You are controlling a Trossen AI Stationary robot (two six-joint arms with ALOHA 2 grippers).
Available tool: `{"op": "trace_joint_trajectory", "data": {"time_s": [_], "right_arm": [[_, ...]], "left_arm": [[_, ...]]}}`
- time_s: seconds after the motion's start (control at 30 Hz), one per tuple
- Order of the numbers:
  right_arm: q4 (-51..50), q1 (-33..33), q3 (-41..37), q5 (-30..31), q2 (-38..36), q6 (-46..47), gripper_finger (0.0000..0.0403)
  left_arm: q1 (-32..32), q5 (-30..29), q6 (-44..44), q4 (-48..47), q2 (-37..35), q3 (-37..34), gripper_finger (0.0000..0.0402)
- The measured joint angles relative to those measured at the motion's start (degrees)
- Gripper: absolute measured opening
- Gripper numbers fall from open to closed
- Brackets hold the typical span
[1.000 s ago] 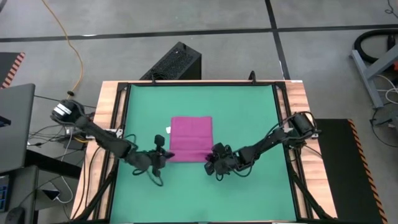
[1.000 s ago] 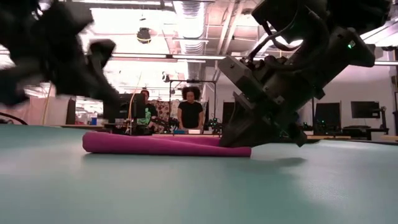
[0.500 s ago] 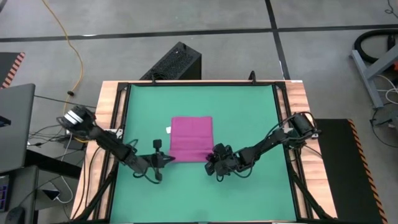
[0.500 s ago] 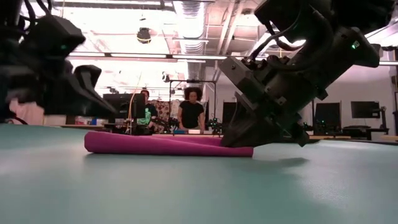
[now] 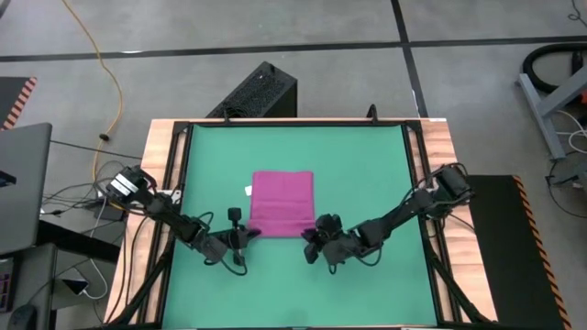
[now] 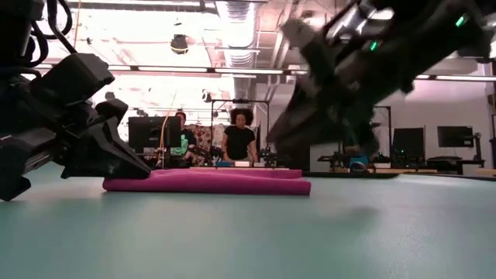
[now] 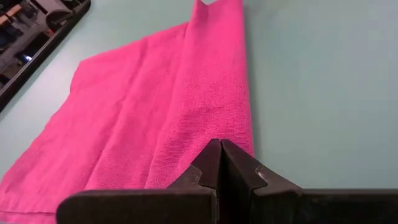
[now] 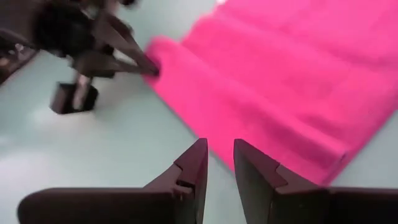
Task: Roll towel into tight, uniform cylinder
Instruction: Roll the pink towel
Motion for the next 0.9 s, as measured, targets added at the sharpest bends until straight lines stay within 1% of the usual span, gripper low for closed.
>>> {"op": "trace_joint_trajectory", "data": {"time_s": [0.1, 0.13, 0.33, 0.5, 0.63, 0.8, 0.9], "right_arm": [[0.3, 1.5, 0.1, 7.4, -1.4, -6.4, 0.0101], [0.3, 1.3, 0.1, 8.0, -1.4, -8.3, 0.0098], [0.0, -1.3, 0.1, 6.6, -0.2, -14.8, 0.0073], [0.0, -2.1, 0.1, 5.8, -0.2, -18.1, 0.0066], [0.4, -2.5, 0.1, 5.9, 0.7, -18.5, 0.0065], [3.1, -2.4, 0.1, 5.8, 6.0, -18.5, 0.0065], [4.7, -2.8, 0.1, 5.9, 8.6, -16.9, 0.0065]], "left_arm": [[0.1, 0.3, 0.1, -0.2, 0.0, 0.0, 0.0], [0.1, 0.4, 0.1, -0.2, 0.0, 0.0, 0.0], [0.2, 0.4, 0.2, -0.3, 0.0, 0.0, 0.0], [0.2, 0.4, 0.4, 0.0, 0.0, 0.0, 0.0], [0.2, 0.5, -0.3, 0.0, 0.0, 0.0, 0.0], [0.2, 1.2, -0.9, 0.0, 0.0, -0.1, 0.0], [0.2, 1.5, -1.3, 0.0, 0.0, -0.1, 0.0]]}}
